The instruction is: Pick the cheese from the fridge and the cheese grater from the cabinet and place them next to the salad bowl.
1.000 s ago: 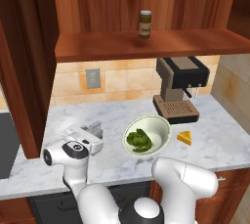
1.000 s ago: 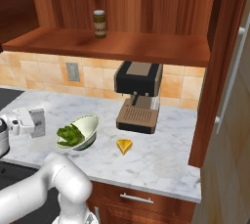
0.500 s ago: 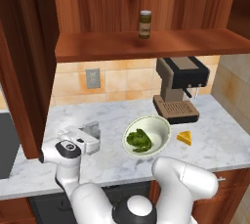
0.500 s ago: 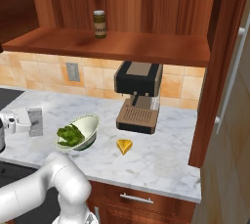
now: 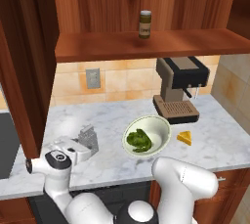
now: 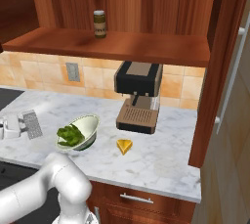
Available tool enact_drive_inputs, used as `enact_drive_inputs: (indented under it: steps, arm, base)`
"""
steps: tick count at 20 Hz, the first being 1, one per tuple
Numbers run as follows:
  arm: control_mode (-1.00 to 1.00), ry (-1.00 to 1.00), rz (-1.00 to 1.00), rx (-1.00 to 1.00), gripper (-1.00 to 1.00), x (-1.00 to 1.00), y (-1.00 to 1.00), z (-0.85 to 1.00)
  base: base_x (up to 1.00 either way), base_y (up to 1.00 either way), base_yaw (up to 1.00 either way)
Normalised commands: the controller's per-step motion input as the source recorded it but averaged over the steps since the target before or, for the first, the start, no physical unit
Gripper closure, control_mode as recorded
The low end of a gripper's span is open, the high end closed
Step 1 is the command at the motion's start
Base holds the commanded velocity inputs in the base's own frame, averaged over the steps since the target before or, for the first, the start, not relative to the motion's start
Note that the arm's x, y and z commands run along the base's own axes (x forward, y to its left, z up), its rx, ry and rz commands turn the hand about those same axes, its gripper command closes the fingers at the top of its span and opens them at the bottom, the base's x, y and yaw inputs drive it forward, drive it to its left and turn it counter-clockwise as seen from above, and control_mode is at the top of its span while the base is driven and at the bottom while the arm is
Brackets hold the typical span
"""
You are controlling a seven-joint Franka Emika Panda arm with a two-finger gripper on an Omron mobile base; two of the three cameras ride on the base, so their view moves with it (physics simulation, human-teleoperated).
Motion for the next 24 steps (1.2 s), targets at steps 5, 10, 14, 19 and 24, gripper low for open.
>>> enact_drive_inputs:
  steps: [5,10,14,19,24]
  arm:
    - [-1.00,-0.02,-0.01,0.00,-1.00,-0.06,0.07,0.06]
    - [-1.00,0.00,-0.03,0.00,-1.00,-0.32,0.06,0.01]
    - [-1.00,0.00,-0.04,0.00,-1.00,-0.46,0.07,0.00]
    - [-1.00,-0.01,-0.07,0.00,-1.00,-0.57,-0.05,0.04]
    - [-1.00,-0.03,-0.10,0.00,-1.00,-0.48,-0.35,0.20]
  base:
    - [0.00,0.00,0.00]
    - [0.00,0.00,0.00]
    - [0.00,0.00,0.00]
    - [0.00,0.00,0.00]
    - [0.00,0.00,0.00]
